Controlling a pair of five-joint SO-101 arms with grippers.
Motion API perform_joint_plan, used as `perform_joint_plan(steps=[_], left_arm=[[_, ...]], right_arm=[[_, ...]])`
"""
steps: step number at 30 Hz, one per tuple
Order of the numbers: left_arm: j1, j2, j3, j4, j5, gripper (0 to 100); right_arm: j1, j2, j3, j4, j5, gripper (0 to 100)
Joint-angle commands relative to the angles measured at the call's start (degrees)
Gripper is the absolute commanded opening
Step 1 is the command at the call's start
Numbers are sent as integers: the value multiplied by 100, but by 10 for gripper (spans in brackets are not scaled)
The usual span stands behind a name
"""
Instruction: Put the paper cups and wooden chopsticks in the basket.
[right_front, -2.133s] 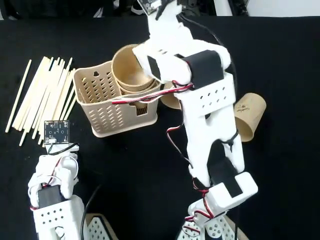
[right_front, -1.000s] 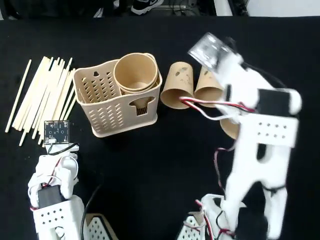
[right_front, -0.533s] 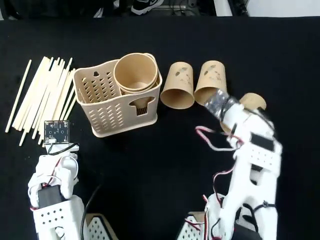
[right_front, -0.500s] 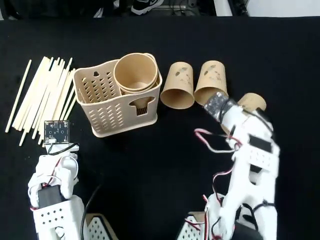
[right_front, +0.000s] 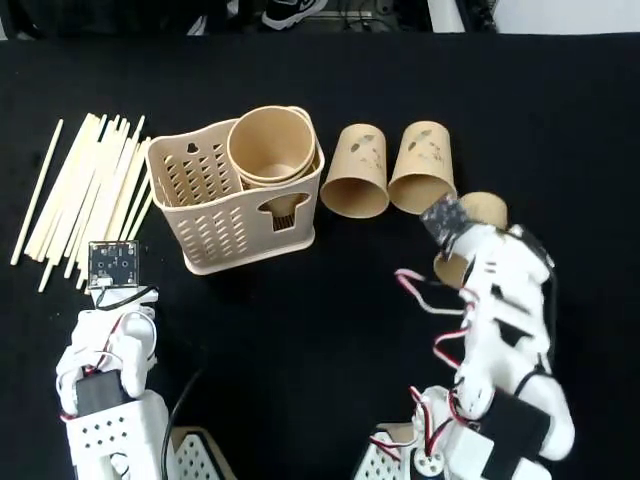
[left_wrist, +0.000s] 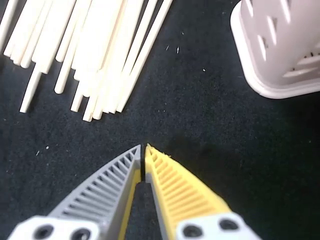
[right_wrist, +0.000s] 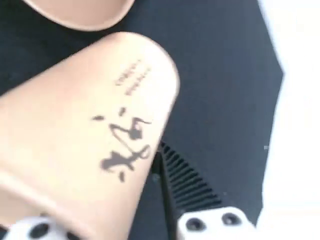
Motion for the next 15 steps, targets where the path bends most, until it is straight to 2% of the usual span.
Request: perform_joint_plan(steps=[1,4,7,9,15], left_arm=[[40,-44,48,-79,-35,30],[40,-44,48,-79,-35,30],[40,-44,48,-79,-35,30],[40,-44,48,-70,-35,30],[40,-44,48,-62,-35,30]], right_arm=[[62,-523,479,-826,-211,13],[167,-1059,611,-624,-466,12],[308,-1701,382,431,-668,12],[396,-2202,-4,1574,-862,12],[255,-3547,-2149,5864,-1705,12]])
